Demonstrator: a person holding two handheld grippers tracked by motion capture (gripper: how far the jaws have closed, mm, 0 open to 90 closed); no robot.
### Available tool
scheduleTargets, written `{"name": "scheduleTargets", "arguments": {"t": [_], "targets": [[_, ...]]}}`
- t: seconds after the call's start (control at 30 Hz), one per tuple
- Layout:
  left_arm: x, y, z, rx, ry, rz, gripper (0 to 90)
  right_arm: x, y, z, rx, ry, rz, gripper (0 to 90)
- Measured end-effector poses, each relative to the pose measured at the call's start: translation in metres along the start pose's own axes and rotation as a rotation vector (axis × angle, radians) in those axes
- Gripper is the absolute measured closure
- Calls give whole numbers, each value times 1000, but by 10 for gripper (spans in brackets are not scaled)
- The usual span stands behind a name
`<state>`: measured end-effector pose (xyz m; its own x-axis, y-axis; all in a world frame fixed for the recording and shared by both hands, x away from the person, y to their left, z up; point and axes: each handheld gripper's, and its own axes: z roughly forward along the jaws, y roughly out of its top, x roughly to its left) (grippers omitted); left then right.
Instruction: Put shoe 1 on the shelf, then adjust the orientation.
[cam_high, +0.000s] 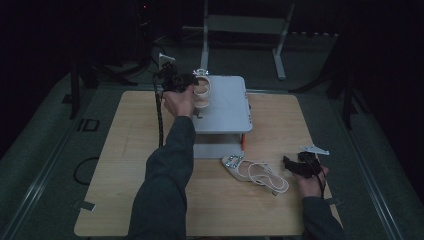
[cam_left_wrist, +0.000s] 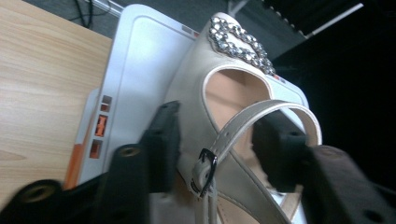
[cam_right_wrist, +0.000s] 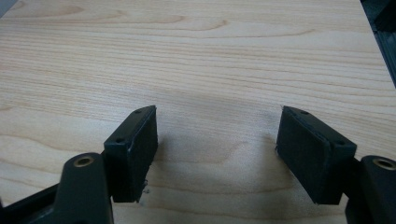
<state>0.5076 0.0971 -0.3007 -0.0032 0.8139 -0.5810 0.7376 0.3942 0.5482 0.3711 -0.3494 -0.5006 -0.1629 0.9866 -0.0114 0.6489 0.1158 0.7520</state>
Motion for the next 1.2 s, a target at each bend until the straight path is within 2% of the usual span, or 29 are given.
{"name": "scheduleTargets", "arguments": {"t": [0.13, 0.17, 0.23, 0.57, 0.67, 0.93, 1.0, 1.1, 1.2], "targets": [[1, 0, -4, -4, -31, 13, 445, 0, 0, 0, -1, 0, 1, 291], [1, 1, -7, -3, -66, 35, 445, 0, 0, 0, 0, 0, 1, 291], [1, 1, -10, -1, -84, 54, 438, 0, 0, 0, -1, 0, 1, 291], [4, -1, -34, -21, -94, 223, 438, 0, 0, 0, 0, 1, 1, 288], [7, -1, -41, -48, -130, 250, 431, 0, 0, 0, 0, 2, -2, 286], [14, -2, -50, -48, -133, 342, 424, 0, 0, 0, 1, 3, -1, 284], [16, -4, -53, -46, -120, 367, 424, 0, -1, -1, 1, 1, 1, 283], [24, -9, -58, -66, -143, 369, 424, 0, -1, -1, 2, -2, 1, 272], [29, -11, -59, -57, -100, 408, 424, 0, 0, 0, 15, 12, -11, 233]]}}
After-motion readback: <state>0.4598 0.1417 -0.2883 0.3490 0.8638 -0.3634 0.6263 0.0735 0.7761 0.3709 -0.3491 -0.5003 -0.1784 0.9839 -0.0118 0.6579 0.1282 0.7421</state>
